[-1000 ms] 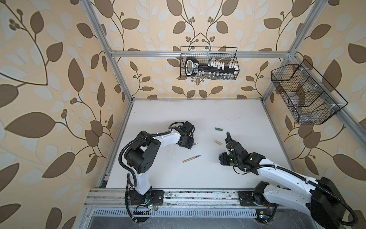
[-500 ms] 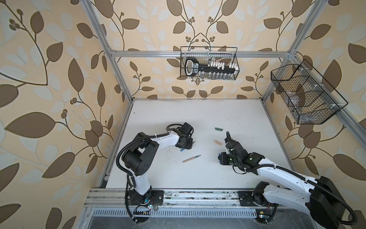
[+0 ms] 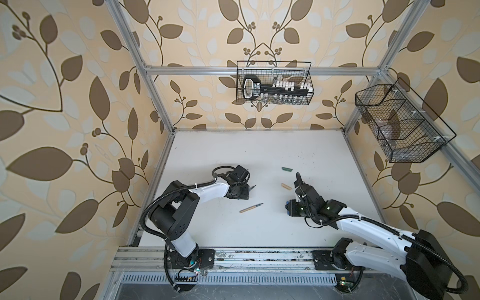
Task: Insert the pens into the pen caps
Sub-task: 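Align the left gripper with the blue pen body and close on it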
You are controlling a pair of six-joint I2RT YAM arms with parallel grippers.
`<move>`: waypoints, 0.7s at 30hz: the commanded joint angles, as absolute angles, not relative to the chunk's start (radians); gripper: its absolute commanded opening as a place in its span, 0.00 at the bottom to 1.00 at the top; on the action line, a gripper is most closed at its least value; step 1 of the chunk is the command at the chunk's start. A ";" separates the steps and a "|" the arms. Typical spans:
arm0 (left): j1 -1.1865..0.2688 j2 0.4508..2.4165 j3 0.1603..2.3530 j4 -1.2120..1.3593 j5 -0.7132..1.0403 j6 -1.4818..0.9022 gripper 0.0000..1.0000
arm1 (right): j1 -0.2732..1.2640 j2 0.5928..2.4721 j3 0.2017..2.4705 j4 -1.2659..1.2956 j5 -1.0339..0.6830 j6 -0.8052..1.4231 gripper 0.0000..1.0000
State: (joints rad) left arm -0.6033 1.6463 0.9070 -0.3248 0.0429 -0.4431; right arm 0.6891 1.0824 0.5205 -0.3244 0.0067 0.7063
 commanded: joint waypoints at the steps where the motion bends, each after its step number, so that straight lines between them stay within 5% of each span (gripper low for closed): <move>1: -0.614 1.605 0.902 -0.319 0.017 -0.395 0.63 | 0.696 1.089 0.517 -0.324 0.009 0.711 0.10; 21: -0.617 1.636 0.984 -0.497 0.017 -0.167 0.65 | 0.714 1.057 0.522 -0.342 0.033 0.703 0.11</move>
